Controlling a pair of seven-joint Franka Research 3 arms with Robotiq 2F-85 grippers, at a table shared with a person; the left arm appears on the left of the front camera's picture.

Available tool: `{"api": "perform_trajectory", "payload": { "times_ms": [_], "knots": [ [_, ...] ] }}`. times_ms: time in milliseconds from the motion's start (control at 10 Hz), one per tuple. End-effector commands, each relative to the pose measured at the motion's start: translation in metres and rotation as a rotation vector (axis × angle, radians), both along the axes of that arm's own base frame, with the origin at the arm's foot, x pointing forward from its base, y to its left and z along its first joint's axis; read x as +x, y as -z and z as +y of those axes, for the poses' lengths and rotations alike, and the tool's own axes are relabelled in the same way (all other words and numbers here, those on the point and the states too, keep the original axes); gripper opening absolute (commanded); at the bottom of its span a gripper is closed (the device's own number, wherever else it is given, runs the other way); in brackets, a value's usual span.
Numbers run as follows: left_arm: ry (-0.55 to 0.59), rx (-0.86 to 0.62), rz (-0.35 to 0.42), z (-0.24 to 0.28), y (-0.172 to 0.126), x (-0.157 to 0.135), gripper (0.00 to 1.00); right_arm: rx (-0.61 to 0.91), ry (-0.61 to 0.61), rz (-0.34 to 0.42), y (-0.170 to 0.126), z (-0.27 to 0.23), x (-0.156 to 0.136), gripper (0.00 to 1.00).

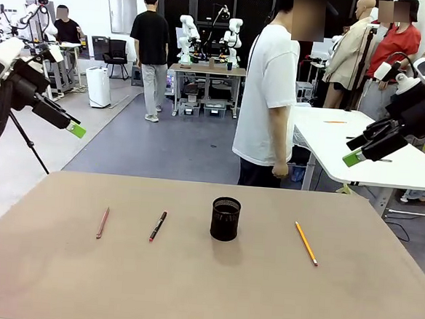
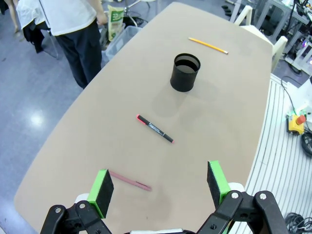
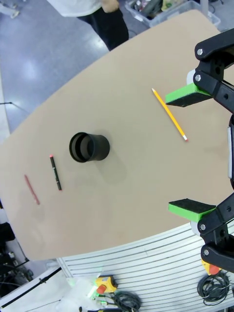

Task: Place the pens into the pen holder.
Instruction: Pick up a writing instrument from the table and place it into the Pen holder.

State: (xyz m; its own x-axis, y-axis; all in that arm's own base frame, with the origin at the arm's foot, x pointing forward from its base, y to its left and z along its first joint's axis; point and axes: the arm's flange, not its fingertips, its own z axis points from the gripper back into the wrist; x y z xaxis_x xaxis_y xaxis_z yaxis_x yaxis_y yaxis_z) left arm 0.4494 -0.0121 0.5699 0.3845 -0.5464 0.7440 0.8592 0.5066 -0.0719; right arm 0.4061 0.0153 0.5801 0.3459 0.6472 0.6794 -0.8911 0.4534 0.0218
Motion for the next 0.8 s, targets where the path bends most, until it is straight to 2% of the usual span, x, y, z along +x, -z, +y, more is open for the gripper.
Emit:
{"api": "perform_trajectory", "payload": {
  "times_ms": [0,700],
  "knots": [
    [-0.003,0.002,-0.005,-0.0002,-0.0015,0.0002,1.00,0.005,-0.004,-0.001,-0.0005,0.0004,-0.0005,1.00],
    [-0.003,0.002,-0.005,-0.0002,-0.0015,0.0002,1.00,0.005,-0.004,-0.001,-0.0005,0.0004,-0.0005,1.00]
  ]
}}
